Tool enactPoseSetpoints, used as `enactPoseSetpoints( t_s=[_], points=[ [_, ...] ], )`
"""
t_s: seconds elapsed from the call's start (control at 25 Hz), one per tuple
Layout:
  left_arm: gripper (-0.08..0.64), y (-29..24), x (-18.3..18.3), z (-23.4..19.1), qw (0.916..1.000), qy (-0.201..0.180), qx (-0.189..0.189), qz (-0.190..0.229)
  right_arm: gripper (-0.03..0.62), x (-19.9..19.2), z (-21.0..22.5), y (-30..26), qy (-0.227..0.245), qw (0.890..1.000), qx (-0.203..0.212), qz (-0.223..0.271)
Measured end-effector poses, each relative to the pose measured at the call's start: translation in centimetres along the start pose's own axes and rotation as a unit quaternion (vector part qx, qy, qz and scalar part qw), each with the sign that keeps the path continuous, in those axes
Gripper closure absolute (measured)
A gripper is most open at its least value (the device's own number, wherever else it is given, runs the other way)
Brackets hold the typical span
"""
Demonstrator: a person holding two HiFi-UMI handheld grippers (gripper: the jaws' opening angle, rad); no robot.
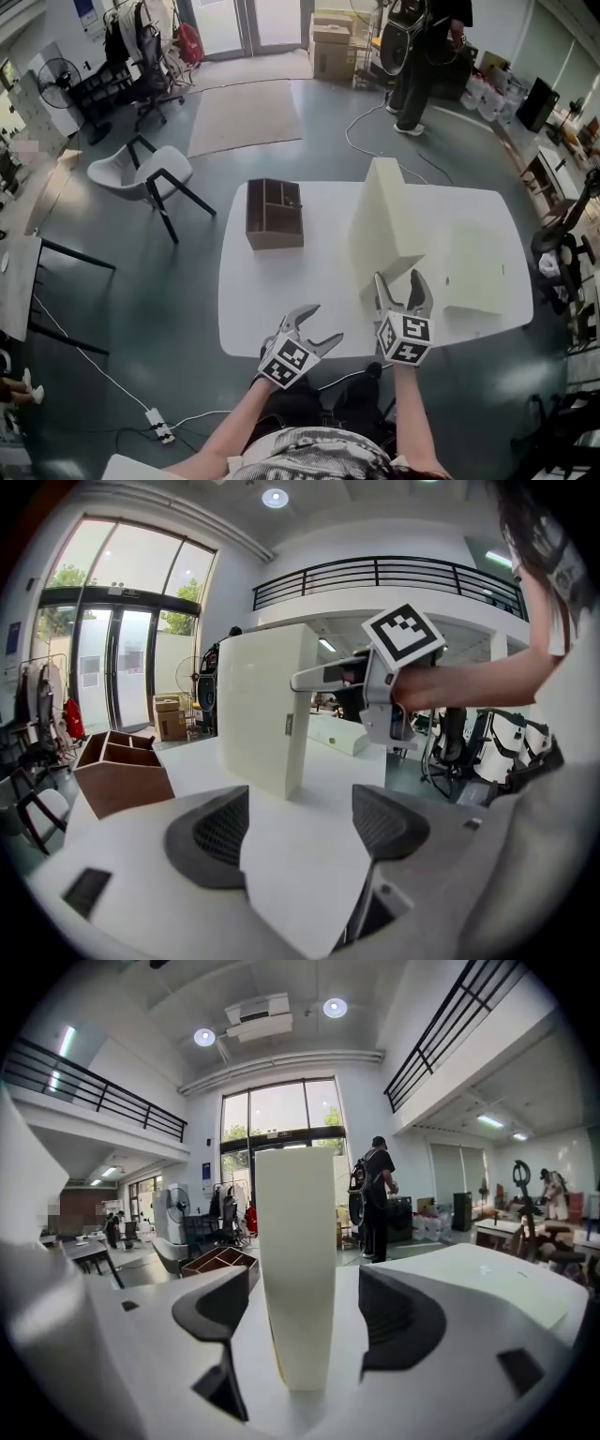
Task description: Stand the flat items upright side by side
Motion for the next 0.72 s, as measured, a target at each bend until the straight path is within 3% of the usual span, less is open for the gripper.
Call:
enactPoseSetpoints(
  t_s=[0.36, 0.72],
  points=[
    [0.209, -6.1, 3.2, 3.8, 0.9977, 0.046, 0.051, 0.006, 0.236, -2.1, 6.5, 1.4, 0.015, 0.995, 0.094, -0.023],
    [0.212, -13.3, 6.4, 7.4, 0.9964, 0.055, 0.064, -0.002, 0.236, -3.1, 15.6, -0.3, 0.003, 0.993, 0.111, -0.049]
  ],
)
Point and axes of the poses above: the fingertips, and each gripper's own axes: y backward along the fingers, z to its right, x out of its top, the point moved 6 cm from there along y, backward along the fingers, and after that the axes turned 7 degrees about -x, right-handed, at the moved point
